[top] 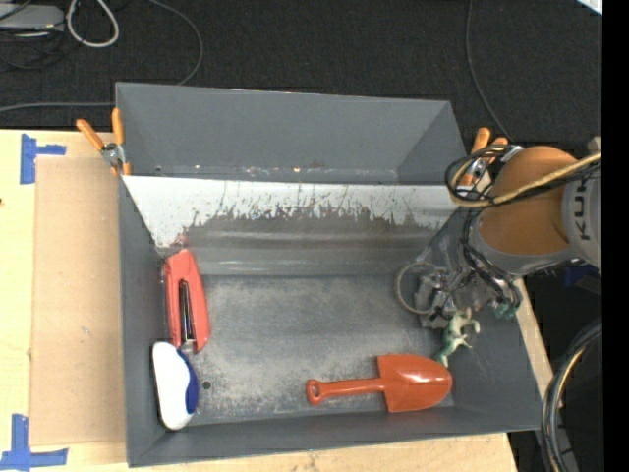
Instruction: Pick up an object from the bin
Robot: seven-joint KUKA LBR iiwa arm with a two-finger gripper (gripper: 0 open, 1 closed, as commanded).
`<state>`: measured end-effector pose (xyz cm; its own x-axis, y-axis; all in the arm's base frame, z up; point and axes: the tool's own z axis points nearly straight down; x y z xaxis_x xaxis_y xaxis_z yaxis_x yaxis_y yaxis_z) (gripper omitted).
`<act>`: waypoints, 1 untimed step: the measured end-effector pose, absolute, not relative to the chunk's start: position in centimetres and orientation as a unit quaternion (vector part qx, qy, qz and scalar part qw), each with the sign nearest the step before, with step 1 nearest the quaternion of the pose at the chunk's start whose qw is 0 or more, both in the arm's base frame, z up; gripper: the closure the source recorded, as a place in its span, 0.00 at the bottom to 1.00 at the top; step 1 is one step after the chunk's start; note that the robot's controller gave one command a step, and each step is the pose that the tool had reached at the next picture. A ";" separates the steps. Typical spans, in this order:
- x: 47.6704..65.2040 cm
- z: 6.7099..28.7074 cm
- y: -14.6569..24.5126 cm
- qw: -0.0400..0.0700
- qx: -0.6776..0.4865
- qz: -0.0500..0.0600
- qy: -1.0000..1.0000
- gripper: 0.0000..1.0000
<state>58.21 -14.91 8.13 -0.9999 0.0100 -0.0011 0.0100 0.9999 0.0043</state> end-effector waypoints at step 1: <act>58.8 10.3 -15.8 0.001 0.010 0.002 1.000 1.00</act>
Offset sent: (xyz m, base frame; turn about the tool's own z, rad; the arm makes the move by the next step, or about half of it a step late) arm 0.0023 -0.0079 0.0133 0.0039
